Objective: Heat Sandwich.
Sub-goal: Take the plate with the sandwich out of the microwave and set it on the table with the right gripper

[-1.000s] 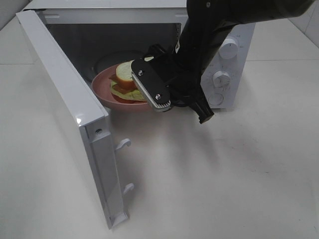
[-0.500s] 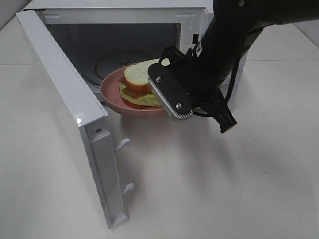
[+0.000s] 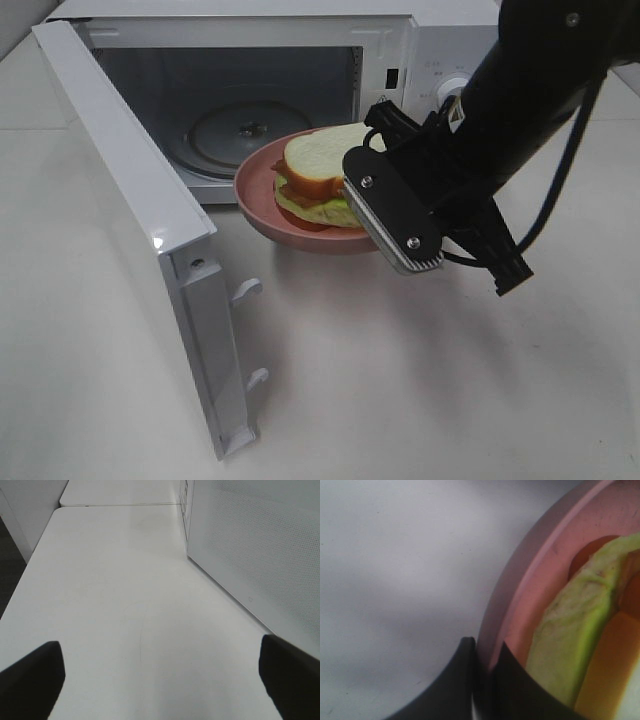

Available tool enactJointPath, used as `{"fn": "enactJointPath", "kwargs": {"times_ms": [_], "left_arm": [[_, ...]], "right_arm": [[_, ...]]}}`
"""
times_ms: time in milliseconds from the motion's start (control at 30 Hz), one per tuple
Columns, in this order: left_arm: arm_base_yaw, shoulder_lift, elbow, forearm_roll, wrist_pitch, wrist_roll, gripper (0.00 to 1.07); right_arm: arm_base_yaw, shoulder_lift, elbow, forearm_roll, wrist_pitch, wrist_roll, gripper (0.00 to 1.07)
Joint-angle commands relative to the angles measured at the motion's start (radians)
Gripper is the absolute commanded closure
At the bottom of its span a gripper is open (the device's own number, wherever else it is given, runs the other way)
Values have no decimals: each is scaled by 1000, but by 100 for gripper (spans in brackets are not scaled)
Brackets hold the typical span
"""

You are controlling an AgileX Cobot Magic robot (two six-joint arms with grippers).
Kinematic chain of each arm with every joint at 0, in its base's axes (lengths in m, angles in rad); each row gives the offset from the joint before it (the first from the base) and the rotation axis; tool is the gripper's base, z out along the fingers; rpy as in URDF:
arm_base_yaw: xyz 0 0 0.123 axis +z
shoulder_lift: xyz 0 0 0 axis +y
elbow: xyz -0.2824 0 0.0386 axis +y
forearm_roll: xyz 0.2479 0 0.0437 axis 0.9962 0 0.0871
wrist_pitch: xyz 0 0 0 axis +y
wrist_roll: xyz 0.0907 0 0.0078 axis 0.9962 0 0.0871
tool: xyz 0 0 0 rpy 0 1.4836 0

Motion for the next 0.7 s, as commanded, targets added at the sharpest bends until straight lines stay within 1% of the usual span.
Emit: {"fn": "enactJointPath", "kwargs": {"times_ms": [33, 167, 267, 300, 600, 700], "left_arm": [[4, -22, 2, -4, -7, -4, 5], [4, -22, 2, -4, -7, -4, 5], [4, -22, 2, -4, -7, -4, 5], [4, -22, 2, -4, -7, -4, 5], [4, -22, 2, -4, -7, -4, 5], [4, -22, 2, -4, -7, -4, 5]], "right_arm": [[-3, -66, 56, -6, -30, 8, 107], [-3, -104, 92, -6, -32, 12, 107], [-3, -160, 141, -6, -31, 32, 107], [-3, -160, 141, -6, -31, 32, 107], [-3, -321, 278, -13, -28, 70, 107], [-3, -353, 302, -13, -24, 75, 107]]}}
